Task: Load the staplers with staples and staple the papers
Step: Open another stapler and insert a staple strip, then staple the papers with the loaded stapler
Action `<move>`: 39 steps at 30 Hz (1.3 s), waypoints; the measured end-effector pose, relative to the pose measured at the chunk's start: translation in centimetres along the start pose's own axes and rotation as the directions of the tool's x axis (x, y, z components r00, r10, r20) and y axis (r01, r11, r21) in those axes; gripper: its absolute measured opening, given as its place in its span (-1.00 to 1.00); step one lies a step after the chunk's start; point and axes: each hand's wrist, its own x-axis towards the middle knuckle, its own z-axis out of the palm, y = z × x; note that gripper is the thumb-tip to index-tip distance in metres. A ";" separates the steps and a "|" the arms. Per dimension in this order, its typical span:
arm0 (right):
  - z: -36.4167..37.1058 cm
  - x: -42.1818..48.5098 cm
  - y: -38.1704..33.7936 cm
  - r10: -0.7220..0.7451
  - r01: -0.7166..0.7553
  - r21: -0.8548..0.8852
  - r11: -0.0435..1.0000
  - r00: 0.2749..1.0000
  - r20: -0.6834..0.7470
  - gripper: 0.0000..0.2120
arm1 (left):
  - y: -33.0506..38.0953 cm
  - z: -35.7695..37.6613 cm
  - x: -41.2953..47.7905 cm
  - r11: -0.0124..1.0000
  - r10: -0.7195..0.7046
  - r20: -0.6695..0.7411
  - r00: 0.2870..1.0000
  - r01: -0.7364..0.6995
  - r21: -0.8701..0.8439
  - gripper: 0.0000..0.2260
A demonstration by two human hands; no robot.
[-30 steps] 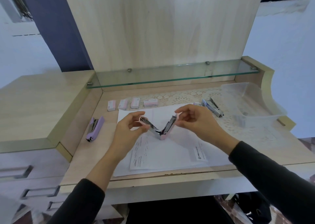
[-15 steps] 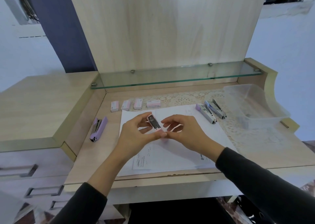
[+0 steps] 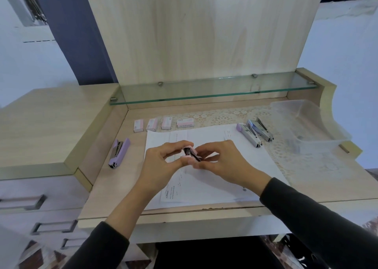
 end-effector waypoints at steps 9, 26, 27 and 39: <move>-2.1 0.0 -0.3 0.026 -0.025 -0.010 1.000 0.997 0.070 -0.65 | 1.1 -0.5 0.5 0.956 0.155 0.197 0.968 -0.197 0.217 -0.54; -11.4 -2.4 4.1 0.337 -0.337 -0.013 0.942 0.941 0.012 -0.91 | 0.0 6.2 8.6 0.850 -0.021 0.334 0.942 -0.158 0.502 -0.76; -11.5 -2.4 4.2 0.353 -0.353 -0.014 0.936 0.935 0.022 -0.83 | -0.2 6.7 9.2 0.831 -0.038 0.353 0.935 -0.167 0.531 -0.73; -11.6 -1.0 6.1 0.355 -0.355 0.020 0.935 0.935 -0.002 -0.71 | -2.9 9.5 12.2 0.742 -0.096 0.376 0.921 -0.186 0.645 -0.28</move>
